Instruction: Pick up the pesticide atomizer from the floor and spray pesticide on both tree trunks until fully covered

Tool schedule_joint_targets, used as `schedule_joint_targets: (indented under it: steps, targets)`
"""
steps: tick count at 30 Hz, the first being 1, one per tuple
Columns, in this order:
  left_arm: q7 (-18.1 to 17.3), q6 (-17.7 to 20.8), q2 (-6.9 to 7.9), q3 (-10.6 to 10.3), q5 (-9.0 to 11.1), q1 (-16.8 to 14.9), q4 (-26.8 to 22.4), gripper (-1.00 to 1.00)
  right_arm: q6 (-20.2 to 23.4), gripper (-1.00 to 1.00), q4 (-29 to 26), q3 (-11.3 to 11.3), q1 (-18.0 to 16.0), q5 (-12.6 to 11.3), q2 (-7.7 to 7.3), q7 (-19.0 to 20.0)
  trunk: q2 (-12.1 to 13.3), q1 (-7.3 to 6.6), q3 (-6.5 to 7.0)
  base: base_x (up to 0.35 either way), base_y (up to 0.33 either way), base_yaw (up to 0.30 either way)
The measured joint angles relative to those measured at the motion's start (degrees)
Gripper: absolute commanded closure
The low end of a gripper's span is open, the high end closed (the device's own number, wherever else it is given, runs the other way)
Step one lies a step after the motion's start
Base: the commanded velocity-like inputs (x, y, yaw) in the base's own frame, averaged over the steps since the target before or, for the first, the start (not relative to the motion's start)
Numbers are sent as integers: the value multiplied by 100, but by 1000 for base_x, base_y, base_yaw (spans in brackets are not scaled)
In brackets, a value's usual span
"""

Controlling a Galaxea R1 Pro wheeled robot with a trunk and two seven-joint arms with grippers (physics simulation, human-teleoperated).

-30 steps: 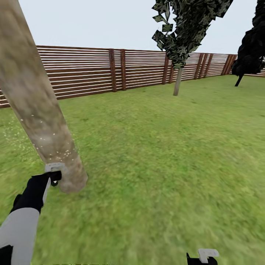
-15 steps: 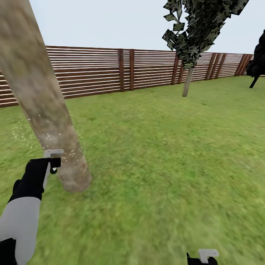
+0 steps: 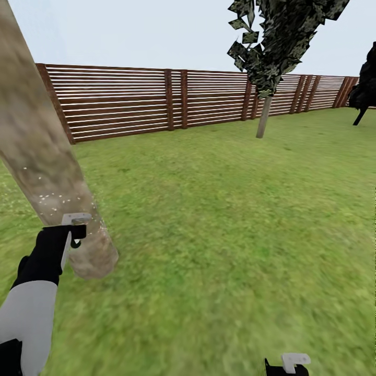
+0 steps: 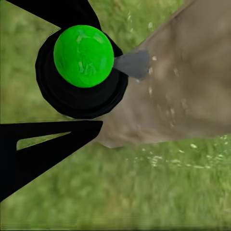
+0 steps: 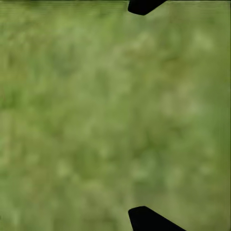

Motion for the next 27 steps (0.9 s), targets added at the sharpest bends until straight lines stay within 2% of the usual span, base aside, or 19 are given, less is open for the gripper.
schedule_joint_targets:
  steps: [4,8,13,14,15,16,19,21,22,23,24,26,27]
  targets:
    - [2,26,3,0,-4,-15,0,100,0,-100,0,3,-1,0,0,0,0,0,0,102,-262,40]
    - [2,281,28,6,-13,-25,-14,100,1,-100,1,3,-2,0,0,0,0,0,0,101,-262,249]
    - [17,285,173,70,-31,42,-16,100,1,-100,1,3,-2,0,0,0,0,0,0,88,-263,275]
    - [20,271,254,72,-41,63,-13,100,1,-100,1,4,0,0,0,0,0,0,0,19,-269,276]
    - [25,254,332,73,-26,142,9,100,1,-100,1,4,-2,0,0,0,0,1,0,9,-269,276]
    - [32,246,349,73,13,235,18,100,1,-100,1,3,-4,0,0,0,0,1,-1,5,-270,276]
    - [49,226,364,79,26,487,76,100,1,-100,1,4,0,0,1,0,0,1,-1,1,-271,266]
    - [19,205,344,96,151,824,88,100,1,-100,1,4,0,0,0,3,0,2,-1,-50,-268,187]
    - [-1,140,337,106,246,995,92,100,1,-100,1,4,0,0,0,2,0,2,-1,-249,-161,32]
    - [-35,-363,317,106,485,1392,88,100,0,-100,0,3,1,0,2,3,0,3,1,-283,-120,16]
    - [-47,-618,315,111,478,1857,102,100,0,-100,1,7,0,2,5,8,0,4,-1,-306,-57,7]
    - [-155,-1280,309,13,516,2175,428,100,6,-100,9,88,-2,20,45,33,0,5,-2,-323,-21,2]
    - [-424,-1752,324,-228,518,2282,803,100,8,-100,5,376,-5,90,73,56,0,5,-1,-331,-6,1]
